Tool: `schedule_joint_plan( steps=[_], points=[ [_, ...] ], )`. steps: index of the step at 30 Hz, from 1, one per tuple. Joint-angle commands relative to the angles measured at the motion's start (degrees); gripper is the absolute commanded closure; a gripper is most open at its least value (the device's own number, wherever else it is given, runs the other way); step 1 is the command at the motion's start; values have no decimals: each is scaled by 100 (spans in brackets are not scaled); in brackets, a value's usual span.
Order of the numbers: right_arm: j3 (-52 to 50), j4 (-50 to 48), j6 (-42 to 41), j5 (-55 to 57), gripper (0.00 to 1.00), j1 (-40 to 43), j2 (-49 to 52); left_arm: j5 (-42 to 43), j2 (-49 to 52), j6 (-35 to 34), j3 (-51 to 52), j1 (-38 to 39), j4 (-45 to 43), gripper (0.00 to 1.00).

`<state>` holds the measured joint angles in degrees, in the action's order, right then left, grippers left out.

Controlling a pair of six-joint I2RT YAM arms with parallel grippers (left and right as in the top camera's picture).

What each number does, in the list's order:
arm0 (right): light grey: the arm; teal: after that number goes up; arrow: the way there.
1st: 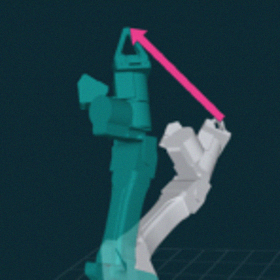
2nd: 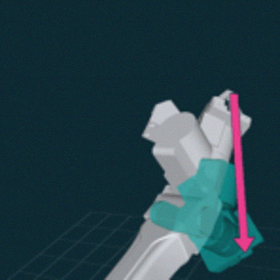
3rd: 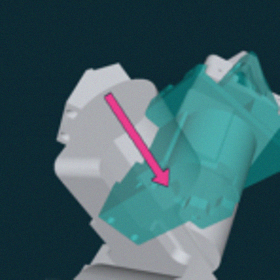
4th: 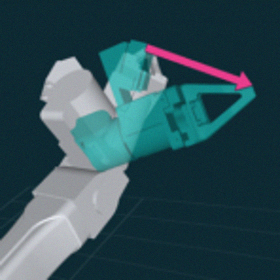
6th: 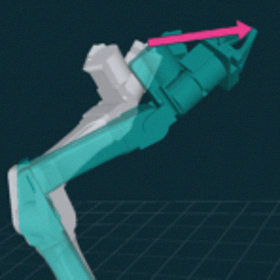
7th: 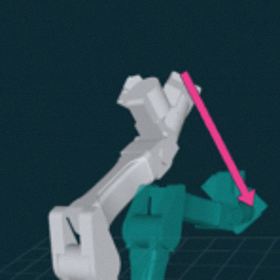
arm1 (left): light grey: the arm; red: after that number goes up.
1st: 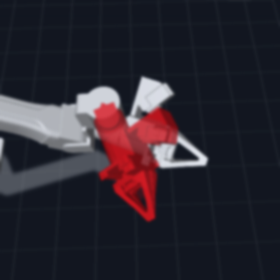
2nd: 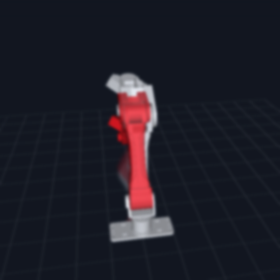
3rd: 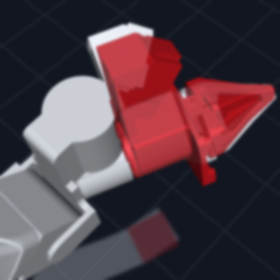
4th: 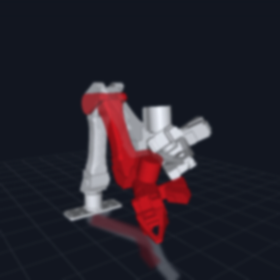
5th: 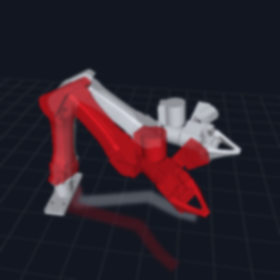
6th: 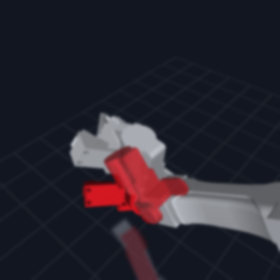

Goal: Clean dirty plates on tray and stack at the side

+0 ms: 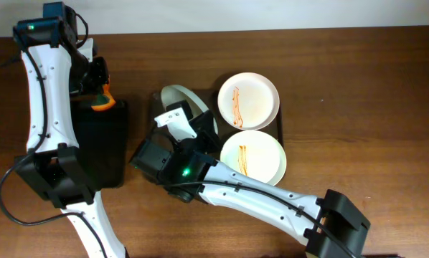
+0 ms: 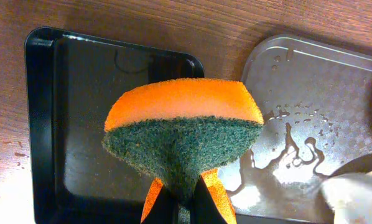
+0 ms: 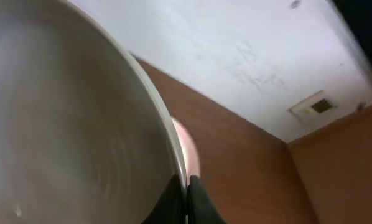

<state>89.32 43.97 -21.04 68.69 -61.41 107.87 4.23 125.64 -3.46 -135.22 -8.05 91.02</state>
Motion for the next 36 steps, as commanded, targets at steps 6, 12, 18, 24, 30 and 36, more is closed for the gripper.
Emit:
schedule_joint_plan(
  steps=[6, 12, 18, 24, 30, 36],
  points=[
    [-103, -177, -1550, -6004, 96, 2013, 262, 348, 4, 24, 24, 2, -7, 100],
    [-103, -367, -1609, -6979, 96, 2249, 1257, 348, 4, 26, 24, 2, -9, 100],
    [-103, -750, -22, -6953, 53, 2444, 1338, 348, 4, 26, 24, 2, -11, 100],
    [-103, -1797, 1537, -6959, 51, 2736, 1541, 345, 4, 26, 24, 7, -26, 100],
    [-103, -1928, 1742, -7976, 77, 2806, 1991, 345, 4, 26, 24, 7, -92, 100],
    [-103, -1423, -221, -7366, 96, 2817, 2013, 348, 4, 24, 24, 44, -118, 100]
  ],
)
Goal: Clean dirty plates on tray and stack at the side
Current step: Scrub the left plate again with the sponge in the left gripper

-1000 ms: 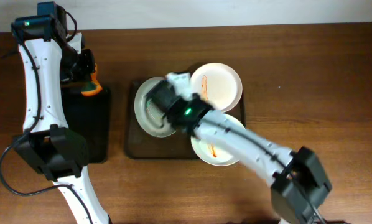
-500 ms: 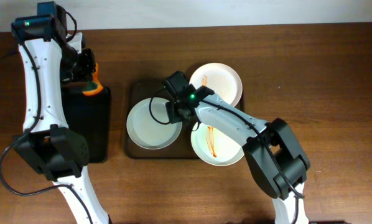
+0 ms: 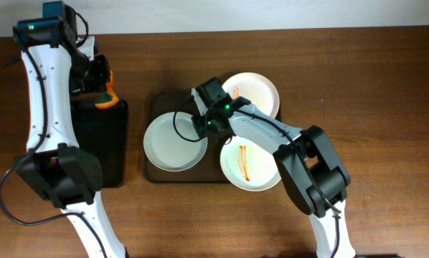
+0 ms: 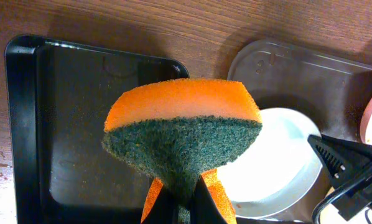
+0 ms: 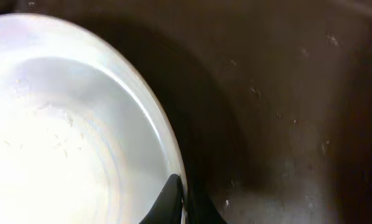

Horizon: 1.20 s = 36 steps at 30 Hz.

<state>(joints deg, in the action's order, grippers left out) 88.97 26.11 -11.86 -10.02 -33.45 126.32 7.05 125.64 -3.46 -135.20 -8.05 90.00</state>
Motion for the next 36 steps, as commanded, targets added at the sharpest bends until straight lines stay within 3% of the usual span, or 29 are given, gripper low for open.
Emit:
schedule_joint_plan(
  steps=[1, 3, 6, 10, 14, 18, 21, 23, 27, 32, 36],
  points=[
    [-66, 549, -1626, 734, 96, 22, 155, 66, 4, 24, 22, 74, -31, 100],
    [-61, 1075, -2647, 1224, 96, 20, 50, 66, 4, 24, 22, 186, -52, 100],
    [-61, 1480, -3263, 1298, 96, 11, -83, 63, 4, -46, 35, 511, -105, 100],
    [-61, 1499, -3270, 1375, 96, 11, -83, 68, 4, -640, 756, 1145, -636, 100],
    [-63, 1486, -3254, 1375, 96, 13, -83, 146, 4, -1075, 2380, 2024, -1794, 100],
    [-63, 1451, -3193, 1375, 96, 13, -83, -116, 4, -1888, 3322, 2065, -2522, 100],
    [-63, 1436, -3193, 1375, 96, 13, -81, -848, 4, -2719, 3703, 2065, -2500, 100],
    [-63, 1436, -3193, 1375, 96, 17, -81, -874, 4, -3180, 3869, 2072, -2470, 100],
    [-63, 1412, -3191, 1375, 96, 17, -81, -479, 4, -3523, 4118, 2240, -2131, 100],
    [-63, 1399, -3191, 1375, 96, 17, -81, 968, 4, -3727, 4258, 2627, -1969, 100],
    [-63, 1401, -3187, 1375, 96, 15, -81, 1010, 4, -3729, 4258, 2586, -2347, 100]
  ],
)
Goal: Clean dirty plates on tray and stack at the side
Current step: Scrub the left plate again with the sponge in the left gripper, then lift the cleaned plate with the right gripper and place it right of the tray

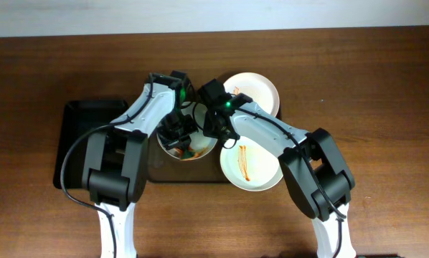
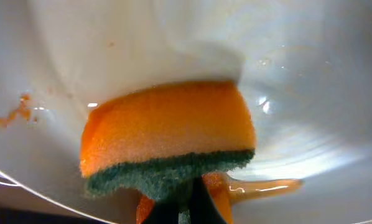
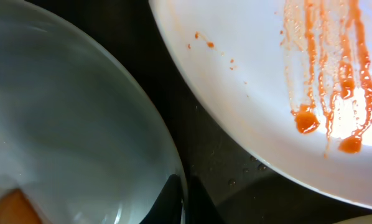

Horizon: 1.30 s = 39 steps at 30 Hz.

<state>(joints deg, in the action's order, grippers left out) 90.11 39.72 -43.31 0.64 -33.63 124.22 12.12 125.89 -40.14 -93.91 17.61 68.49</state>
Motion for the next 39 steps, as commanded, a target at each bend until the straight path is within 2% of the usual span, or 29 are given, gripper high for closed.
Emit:
schedule_joint_plan(
  steps=[1, 3, 8, 11, 14, 16, 19, 22, 25, 26, 28, 29, 31, 32, 33, 34, 39],
  points=[
    [-177, 39, -20, 308, 96, 33, 129, 435, -20, -61, 129, -59, -280, 100],
    [-177, 39, -4, 308, 96, 33, 129, 42, -20, -63, 129, -208, -350, 100],
    [-177, 37, -4, 306, 96, 33, 140, -2520, -20, -59, 129, -437, -450, 100],
    [-177, 39, -4, 302, 96, 33, 184, -2977, -20, -55, 129, -437, -920, 100],
    [-177, 66, 2, 299, 96, 33, 184, -2992, -22, 33, 129, -411, -1790, 100],
    [-179, 79, 107, 284, 96, 28, 184, -2992, -22, 540, 111, -411, -2437, 100],
    [-181, 83, 107, 284, 96, 28, 184, -2994, -22, 1392, -258, -389, -2820, 100],
    [-181, 92, 107, 284, 96, 28, 184, -2992, -107, 2068, -1259, -389, -2328, 100],
    [-181, 96, 107, 286, 96, 28, 184, -2918, -348, 2203, -2658, -420, -693, 100],
    [-181, 79, 107, 284, 96, 28, 184, -2612, -422, 2203, -3005, -459, -129, 100],
    [-181, 39, 107, 284, 96, 28, 184, -2273, -496, 2205, -3318, -538, 616, 100],
    [-181, 15, 107, 284, 94, 28, 184, -2164, -505, 2205, -3357, -586, 938, 100],
    [-181, -79, 157, 284, 71, 28, 195, -2044, -498, 2323, -3355, -717, 1547, 100],
    [-181, -153, 267, 282, 68, 28, 219, -2048, -498, 2391, -3355, -782, 1672, 100],
    [-181, -236, 284, 284, 73, 28, 267, -2048, -498, 2446, -3355, -857, 1716, 100],
    [-181, -251, 284, 284, 96, 28, 306, -2046, -494, 2444, -3355, -951, 1709, 100],
    [4, 20, 1298, -162, 96, 28, -26, -2044, -494, 2444, -3355, -1040, 1602, 100]
  ],
)
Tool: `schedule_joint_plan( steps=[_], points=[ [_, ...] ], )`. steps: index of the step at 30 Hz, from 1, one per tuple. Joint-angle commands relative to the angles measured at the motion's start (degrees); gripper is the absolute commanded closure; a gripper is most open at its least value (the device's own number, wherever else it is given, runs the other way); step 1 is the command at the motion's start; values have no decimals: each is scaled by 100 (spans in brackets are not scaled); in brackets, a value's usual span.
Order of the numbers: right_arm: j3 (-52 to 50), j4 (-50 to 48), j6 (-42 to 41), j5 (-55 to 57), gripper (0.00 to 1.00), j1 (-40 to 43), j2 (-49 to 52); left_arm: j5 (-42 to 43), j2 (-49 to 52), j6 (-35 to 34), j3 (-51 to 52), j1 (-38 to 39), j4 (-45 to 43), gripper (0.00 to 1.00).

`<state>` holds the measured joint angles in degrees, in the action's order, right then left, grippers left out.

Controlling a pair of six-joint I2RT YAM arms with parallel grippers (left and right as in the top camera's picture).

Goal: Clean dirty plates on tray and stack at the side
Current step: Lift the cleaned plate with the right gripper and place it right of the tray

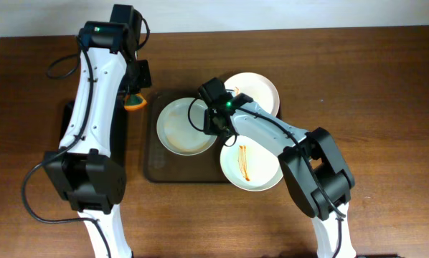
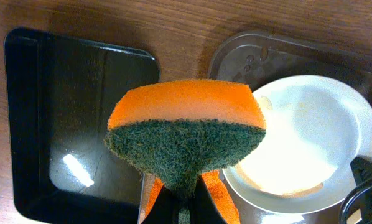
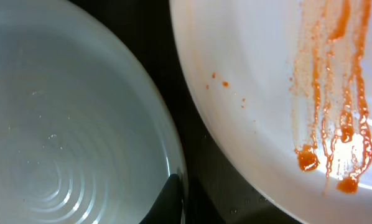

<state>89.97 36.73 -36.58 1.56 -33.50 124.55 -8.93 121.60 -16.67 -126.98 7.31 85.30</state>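
Observation:
A white plate (image 1: 186, 127) lies on the left part of the dark tray (image 1: 153, 172), its inside looking wiped with a faint orange tint. My right gripper (image 1: 214, 123) is shut on its right rim; in the right wrist view the gripper (image 3: 181, 198) pinches the plate (image 3: 68, 130) beside a sauce-streaked plate (image 3: 279, 74). Two dirty plates (image 1: 252, 93) (image 1: 252, 166) sit at the tray's right. My left gripper (image 1: 133, 94) is shut on an orange-and-green sponge (image 2: 186, 127), held above the gap between the black tray and the plate (image 2: 298, 140).
A black tray (image 2: 49, 124) sits on the wooden table left of the plates' tray, partly under my left arm in the overhead view. The back edge of the table (image 1: 308, 30) runs along the top.
The sponge was pressed inside the tilted plate among orange smears. Now my left gripper holds it up left of the plate, and the plate lies flatter with no smears.
My right gripper first held a plate tilted up over the tray, with the sponge over the black tray. Then the plate lay on the tray's left. Then the sponge was inside it. Now the sponge is out and the plate looks wiped.

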Motion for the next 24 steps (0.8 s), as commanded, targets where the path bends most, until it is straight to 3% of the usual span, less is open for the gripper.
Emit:
schedule_joint_plan(
  steps=[1, 5, 9, 12, 14, 21, 24],
  points=[
    [118, 492, 688, -238, 96, 15, -240, 63, -66, 96, -48, -15, -79, 100],
    [326, 1134, 791, 944, 96, -26, -1471, 1010, -66, 629, -48, -323, -72, 100],
    [326, 1362, 1338, 3882, 96, -942, -2048, 2326, -66, 1021, -46, -1231, -55, 100],
    [326, 1296, 1412, 5917, 96, -1764, -1926, 2420, -66, 1034, -46, -1620, 17, 100],
    [323, 1123, 1443, 6669, 96, -2208, -1860, 2420, -66, 1034, -46, -1801, 68, 100],
    [323, 942, 2026, 7193, 96, -2579, -1840, 2420, -66, 1034, -46, -1838, 74, 100],
    [323, 1307, 1628, 5372, 96, -2487, -1840, 2420, -66, 1034, -46, -1834, 81, 100]
  ],
)
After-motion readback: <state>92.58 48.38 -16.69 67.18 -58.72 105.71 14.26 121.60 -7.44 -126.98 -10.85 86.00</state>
